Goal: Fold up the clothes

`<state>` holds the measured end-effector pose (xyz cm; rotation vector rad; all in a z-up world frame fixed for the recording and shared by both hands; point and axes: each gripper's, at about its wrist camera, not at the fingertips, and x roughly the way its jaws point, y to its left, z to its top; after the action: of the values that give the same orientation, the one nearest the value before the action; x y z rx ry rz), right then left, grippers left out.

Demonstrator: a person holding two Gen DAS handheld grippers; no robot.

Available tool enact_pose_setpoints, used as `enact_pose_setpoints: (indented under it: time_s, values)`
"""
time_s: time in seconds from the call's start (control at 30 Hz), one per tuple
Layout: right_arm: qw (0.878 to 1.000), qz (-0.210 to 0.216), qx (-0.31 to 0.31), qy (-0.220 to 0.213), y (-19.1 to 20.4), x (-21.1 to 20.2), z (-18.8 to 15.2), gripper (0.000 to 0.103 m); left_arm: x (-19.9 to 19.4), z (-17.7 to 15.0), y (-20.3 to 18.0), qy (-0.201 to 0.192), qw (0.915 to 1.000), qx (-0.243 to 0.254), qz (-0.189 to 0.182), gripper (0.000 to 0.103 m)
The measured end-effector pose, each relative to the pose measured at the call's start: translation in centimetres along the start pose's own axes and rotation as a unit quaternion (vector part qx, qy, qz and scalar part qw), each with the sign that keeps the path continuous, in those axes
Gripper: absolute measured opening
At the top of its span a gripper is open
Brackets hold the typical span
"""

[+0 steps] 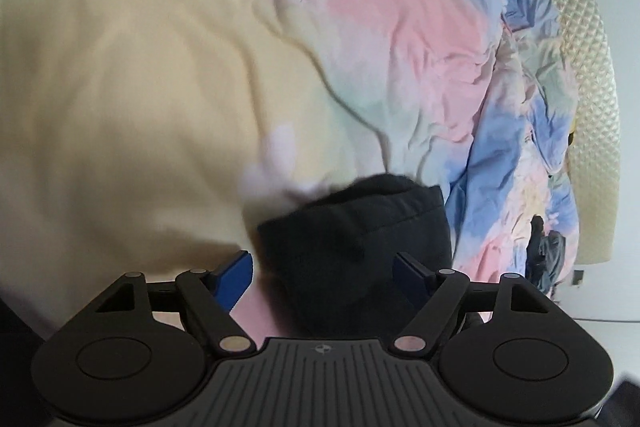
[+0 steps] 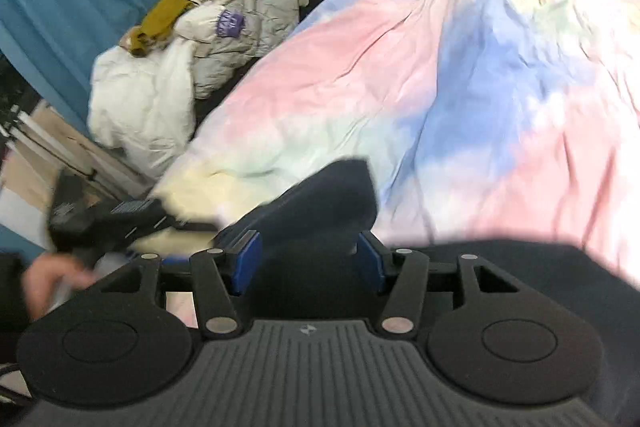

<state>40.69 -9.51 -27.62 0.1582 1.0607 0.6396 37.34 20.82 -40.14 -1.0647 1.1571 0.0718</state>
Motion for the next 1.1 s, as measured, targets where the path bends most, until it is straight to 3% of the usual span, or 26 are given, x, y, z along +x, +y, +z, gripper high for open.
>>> enact_pose_setpoints:
  time_s: [0.07, 0.13, 0.2, 0.3, 0.33, 0.37, 0.4, 0.43, 0.47, 0.53, 0.63, 0.73, 0.9, 1.1]
  values:
    - [1.000, 0.002, 0.004, 0.009, -0.9, 3.3, 1.8, 0.057, 0.6, -0.4, 0.4, -0.002, 0.9997, -0.017, -0.017, 0.070]
    - [1.000, -0.002, 0.018, 0.020, -1.9, 6.8, 3.3, 0.069, 1.2, -0.7, 0.9, -0.008, 0.9987, -0.032, -0.039, 0.062]
    - [0.999, -0.015, 0.033, 0.033, -2.8, 10.2, 4.4, 0.072, 1.6, -0.9, 1.0, -0.018, 0.9978, -0.043, -0.047, 0.056]
    - [0.996, -0.029, 0.051, 0.071, -3.6, 14.1, 4.7, 0.072, 1.8, -1.1, 1.1, -0.030, 0.9972, -0.048, -0.050, 0.040]
    - [0.994, -0.031, 0.053, 0.089, -3.7, 15.1, 4.7, 0.070, 1.7, -1.1, 1.1, -0.032, 0.9969, -0.049, -0.053, 0.032]
    - [0.993, -0.032, 0.055, 0.096, -3.6, 15.6, 4.6, 0.068, 1.6, -1.2, 1.1, -0.034, 0.9964, -0.050, -0.059, 0.015]
    - [0.993, -0.033, 0.058, 0.099, -3.4, 15.8, 4.4, 0.057, 1.2, -1.2, 1.1, -0.039, 0.9960, -0.049, -0.064, 0.008]
    - [0.992, -0.033, 0.061, 0.101, -3.2, 16.0, 4.2, 0.046, 0.8, -1.2, 1.1, -0.045, 0.9956, -0.045, -0.069, 0.007]
    - [0.993, -0.034, 0.058, 0.097, -2.8, 15.9, 4.1, 0.043, 0.3, -1.2, 0.9, -0.050, 0.9955, -0.038, -0.070, 0.004]
    - [0.995, -0.035, 0.030, 0.087, -1.5, 15.2, 4.3, 0.026, -0.8, -1.3, 0.3, -0.062, 0.9948, -0.018, -0.078, 0.003]
    - [0.996, -0.045, -0.050, 0.057, 1.9, 13.4, 5.3, 0.018, -3.3, -1.5, -1.2, -0.089, 0.9916, 0.016, -0.092, 0.002]
    - [0.991, -0.044, -0.125, 0.010, 6.2, 10.9, 7.2, 0.016, -7.0, -1.6, -2.3, -0.142, 0.9816, 0.028, -0.124, 0.002]
    - [0.980, -0.014, -0.185, -0.069, 13.4, 7.3, 10.6, 0.016, -13.8, -2.2, -2.8, -0.226, 0.9601, 0.045, -0.158, 0.002]
    - [0.959, 0.008, -0.266, -0.092, 21.4, 8.0, 13.1, 0.016, -18.6, -2.7, -1.0, -0.286, 0.9436, 0.052, -0.158, 0.002]
